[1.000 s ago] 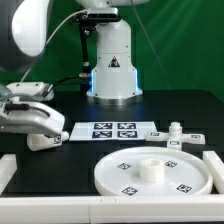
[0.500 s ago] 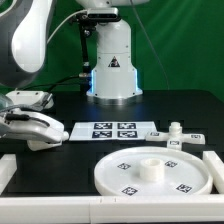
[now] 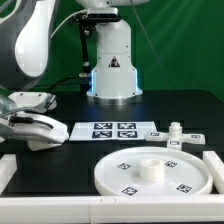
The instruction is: Assemble round table
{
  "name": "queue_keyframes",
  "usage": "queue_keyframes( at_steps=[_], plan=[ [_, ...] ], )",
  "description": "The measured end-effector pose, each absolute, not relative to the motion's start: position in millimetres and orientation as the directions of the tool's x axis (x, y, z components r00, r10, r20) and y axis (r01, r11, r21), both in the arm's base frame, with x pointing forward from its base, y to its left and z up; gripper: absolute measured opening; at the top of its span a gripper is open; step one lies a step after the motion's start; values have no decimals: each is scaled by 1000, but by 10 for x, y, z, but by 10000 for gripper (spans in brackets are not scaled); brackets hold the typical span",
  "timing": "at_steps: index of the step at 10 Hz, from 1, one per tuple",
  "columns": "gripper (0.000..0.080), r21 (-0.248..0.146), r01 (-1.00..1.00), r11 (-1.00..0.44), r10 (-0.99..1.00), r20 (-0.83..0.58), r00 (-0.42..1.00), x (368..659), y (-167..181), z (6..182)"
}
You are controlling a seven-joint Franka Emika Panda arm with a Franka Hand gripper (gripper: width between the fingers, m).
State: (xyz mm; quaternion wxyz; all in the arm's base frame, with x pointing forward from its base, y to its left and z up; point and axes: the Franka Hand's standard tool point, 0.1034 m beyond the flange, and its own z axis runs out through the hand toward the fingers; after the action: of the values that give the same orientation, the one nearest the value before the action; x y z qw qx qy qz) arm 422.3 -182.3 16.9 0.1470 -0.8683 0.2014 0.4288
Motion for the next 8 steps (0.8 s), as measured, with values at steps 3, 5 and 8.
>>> queue_keyframes(
  at_steps=[3,5,8],
  plan=[
    [403,-83,-475,-876,-223,-804,551,4223,-1820,169],
    [403,-87,-451,-888,-209,-798,566,4299,-1693,234],
    [403,-104,-392,-914,-178,-765,619,4515,-1344,629]
  ],
)
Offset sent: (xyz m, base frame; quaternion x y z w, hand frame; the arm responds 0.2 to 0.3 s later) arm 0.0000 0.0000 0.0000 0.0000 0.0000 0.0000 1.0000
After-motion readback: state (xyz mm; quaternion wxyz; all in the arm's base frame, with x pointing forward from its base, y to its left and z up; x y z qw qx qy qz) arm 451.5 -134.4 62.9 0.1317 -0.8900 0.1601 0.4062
